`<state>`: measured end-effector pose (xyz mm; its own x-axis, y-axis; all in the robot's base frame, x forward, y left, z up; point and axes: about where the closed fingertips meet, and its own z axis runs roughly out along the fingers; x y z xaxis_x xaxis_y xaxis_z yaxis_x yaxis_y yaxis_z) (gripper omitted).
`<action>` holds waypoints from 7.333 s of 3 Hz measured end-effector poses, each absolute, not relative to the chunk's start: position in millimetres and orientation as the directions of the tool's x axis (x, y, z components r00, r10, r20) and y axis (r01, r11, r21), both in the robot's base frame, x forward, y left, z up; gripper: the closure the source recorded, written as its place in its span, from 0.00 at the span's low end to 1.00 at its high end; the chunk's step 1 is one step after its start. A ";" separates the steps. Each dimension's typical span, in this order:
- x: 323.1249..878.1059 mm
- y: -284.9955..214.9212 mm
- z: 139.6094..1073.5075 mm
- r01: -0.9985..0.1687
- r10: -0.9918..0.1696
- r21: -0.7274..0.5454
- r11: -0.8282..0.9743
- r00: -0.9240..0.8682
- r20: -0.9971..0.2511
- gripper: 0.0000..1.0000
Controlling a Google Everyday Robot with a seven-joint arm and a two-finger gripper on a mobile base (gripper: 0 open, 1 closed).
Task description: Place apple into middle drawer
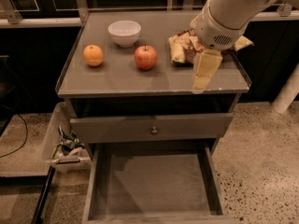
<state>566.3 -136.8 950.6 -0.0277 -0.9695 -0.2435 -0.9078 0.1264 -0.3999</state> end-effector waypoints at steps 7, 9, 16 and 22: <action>677.8 -40.3 902.7 -0.957 -0.683 -0.133 0.259 -0.084 -0.726 0.00; 704.4 -21.2 883.6 -0.937 -0.708 -0.218 0.273 -0.042 -0.705 0.00; 722.2 -13.7 851.9 -0.946 -0.699 -0.157 0.283 -0.091 -0.710 1.00; 464.3 -156.2 833.3 -0.911 -0.708 -0.276 0.306 -0.024 -0.706 1.00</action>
Offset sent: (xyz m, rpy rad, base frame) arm 0.0705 0.0636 -0.0105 0.2745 -0.0058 0.0620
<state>464.3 -156.2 833.3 -0.0240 -0.7083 -0.7055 -0.9111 0.3059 -0.2762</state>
